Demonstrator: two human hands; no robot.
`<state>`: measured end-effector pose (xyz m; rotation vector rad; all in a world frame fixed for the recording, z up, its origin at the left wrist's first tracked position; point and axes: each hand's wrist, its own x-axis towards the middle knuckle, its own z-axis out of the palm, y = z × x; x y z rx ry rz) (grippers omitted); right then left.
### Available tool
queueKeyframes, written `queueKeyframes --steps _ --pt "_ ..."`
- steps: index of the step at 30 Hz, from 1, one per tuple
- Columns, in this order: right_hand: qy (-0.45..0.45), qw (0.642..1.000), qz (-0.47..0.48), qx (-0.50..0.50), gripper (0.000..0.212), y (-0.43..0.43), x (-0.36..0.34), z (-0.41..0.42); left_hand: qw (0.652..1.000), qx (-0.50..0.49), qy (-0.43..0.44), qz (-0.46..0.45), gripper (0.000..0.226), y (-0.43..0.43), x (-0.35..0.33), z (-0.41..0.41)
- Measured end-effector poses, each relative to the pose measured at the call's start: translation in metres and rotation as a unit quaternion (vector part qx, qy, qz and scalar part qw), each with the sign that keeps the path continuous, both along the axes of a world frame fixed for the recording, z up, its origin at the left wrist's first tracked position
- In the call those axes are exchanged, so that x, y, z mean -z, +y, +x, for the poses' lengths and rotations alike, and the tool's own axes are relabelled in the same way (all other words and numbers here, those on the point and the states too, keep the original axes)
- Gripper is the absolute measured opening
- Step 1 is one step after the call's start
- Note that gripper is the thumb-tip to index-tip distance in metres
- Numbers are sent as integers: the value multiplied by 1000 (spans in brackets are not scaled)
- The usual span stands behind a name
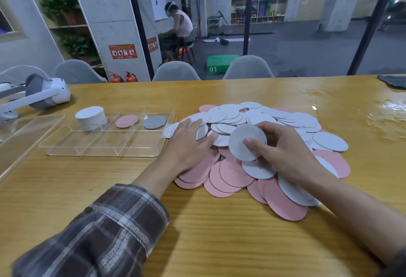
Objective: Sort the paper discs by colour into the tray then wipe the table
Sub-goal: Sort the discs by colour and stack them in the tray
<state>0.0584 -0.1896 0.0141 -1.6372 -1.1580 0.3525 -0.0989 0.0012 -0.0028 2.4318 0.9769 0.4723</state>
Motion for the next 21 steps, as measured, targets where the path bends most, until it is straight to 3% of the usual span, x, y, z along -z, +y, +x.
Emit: queueKeyframes --steps 8,16,21 --pt "0 1000 0 7 4 1 -1 3 999 35 -24 24 56 -5 -2 -1" --pt "-76 995 -10 59 8 2 0 9 992 58 -90 72 31 -15 -13 -2" --pt "-35 998 -4 60 12 1 -2 8 990 35 -125 62 8 -11 -15 -2"
